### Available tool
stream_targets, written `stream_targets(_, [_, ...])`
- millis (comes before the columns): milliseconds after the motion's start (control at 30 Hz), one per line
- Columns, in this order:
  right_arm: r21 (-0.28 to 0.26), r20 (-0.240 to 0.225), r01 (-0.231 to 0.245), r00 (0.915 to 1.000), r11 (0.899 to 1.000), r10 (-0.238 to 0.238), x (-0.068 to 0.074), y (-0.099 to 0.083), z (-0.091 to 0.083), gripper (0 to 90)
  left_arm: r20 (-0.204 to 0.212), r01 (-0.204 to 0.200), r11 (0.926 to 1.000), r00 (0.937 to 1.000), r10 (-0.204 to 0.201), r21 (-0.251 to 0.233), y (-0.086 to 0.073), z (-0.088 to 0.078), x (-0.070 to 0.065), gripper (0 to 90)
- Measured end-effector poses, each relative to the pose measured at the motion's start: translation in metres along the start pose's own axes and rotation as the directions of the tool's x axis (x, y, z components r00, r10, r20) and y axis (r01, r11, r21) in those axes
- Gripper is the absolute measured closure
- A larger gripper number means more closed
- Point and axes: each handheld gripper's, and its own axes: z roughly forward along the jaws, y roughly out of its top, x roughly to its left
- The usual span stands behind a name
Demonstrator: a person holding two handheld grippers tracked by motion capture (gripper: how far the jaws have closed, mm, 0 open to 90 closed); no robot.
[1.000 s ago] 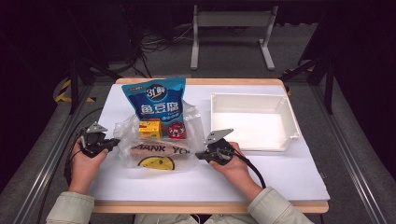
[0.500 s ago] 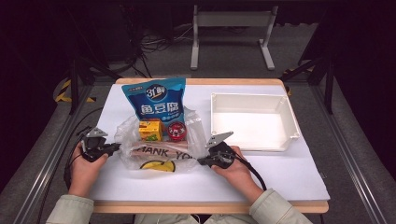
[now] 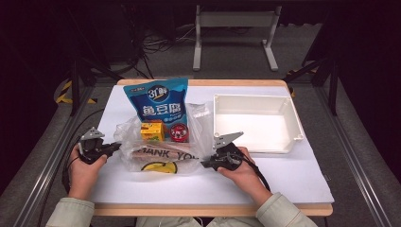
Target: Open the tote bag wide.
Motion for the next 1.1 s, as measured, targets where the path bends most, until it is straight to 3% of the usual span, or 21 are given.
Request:
stream_targets(100, [-0.051, 0.009, 0.010, 0.9999, 0.999, -0.010, 0.002, 0.009, -0.012, 55.7, -0.001, 0.006, 1.0000, 1.0000, -0.006, -0.003, 0.000, 0.000, -0.001, 89.0])
stream_targets(200, [-0.090, 0.015, 0.013, 0.9998, 0.996, -0.012, 0.004, 0.014, -0.019, 49.5, -0.004, -0.002, 0.9999, 1.0000, 0.002, -0.010, 0.000, -0.001, -0.001, 89.0])
stream_targets(400, [-0.200, 0.049, 0.020, 0.9987, 0.980, -0.010, 0.003, 0.027, -0.039, 36.9, -0.009, 0.003, 0.9998, 1.0000, -0.003, -0.020, 0.000, -0.003, 0.000, 88.9])
stream_targets(500, [-0.237, 0.070, 0.028, 0.9974, 0.971, -0.012, 0.003, 0.034, -0.048, 35.4, -0.009, -0.004, 0.9998, 1.0000, 0.004, -0.022, 0.001, -0.003, -0.001, 88.9])
stream_targets(633, [-0.284, 0.100, 0.074, 0.9939, 0.956, -0.047, 0.002, 0.054, -0.060, 34.8, -0.009, -0.001, 0.9998, 1.0000, 0.001, -0.021, 0.000, -0.003, -0.001, 88.9])
stream_targets(733, [-0.293, 0.129, 0.106, 0.9891, 0.950, -0.071, 0.001, 0.067, -0.066, 34.8, -0.009, -0.008, 0.9997, 0.9999, 0.008, -0.022, 0.001, -0.003, -0.001, 88.8])
stream_targets(1100, [-0.355, 0.152, 0.123, 0.9857, 0.927, -0.072, -0.008, 0.102, -0.071, 34.8, -0.013, -0.011, 0.9999, 0.9999, 0.011, -0.013, 0.001, -0.003, -0.001, 88.6])
